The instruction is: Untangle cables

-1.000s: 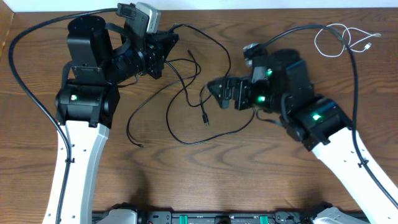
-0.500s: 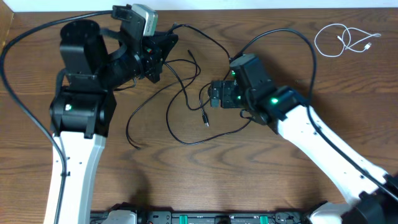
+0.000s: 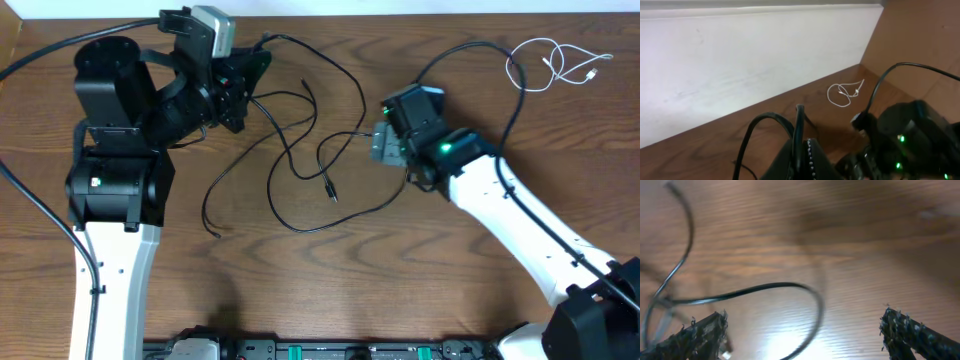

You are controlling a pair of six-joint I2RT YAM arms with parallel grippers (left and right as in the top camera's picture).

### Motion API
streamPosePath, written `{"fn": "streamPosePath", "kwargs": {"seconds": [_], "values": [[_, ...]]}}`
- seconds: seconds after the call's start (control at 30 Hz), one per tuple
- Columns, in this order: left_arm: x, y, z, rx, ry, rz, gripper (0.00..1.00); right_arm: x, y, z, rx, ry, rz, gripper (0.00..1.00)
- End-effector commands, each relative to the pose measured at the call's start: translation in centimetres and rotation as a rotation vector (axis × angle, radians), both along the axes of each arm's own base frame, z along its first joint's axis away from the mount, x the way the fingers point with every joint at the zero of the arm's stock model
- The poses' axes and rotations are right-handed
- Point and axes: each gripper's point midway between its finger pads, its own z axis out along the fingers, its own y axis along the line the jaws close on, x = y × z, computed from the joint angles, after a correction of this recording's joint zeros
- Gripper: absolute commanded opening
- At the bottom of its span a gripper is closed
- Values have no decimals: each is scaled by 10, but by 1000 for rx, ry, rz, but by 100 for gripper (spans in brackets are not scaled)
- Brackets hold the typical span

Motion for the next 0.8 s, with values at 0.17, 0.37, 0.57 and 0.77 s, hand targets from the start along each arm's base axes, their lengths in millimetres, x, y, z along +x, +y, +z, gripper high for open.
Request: {"fn": "streamPosePath", "kwargs": {"seconds": [0.17,0.37,0.57,0.77], "values": [[-4,4,18,-8,-45,5,7,1,-9,-5,-27,20,80,96],[-4,4,19,-9,-46,5,7,-13,-5,-35,-31,103,128,97],[-7,4,23,-9,-57,4,7,-20,-3,-61,-10,133,146,98],[-15,4,30,-14,-76,-2,7,-21,8,-75,25,121,212,98]]}}
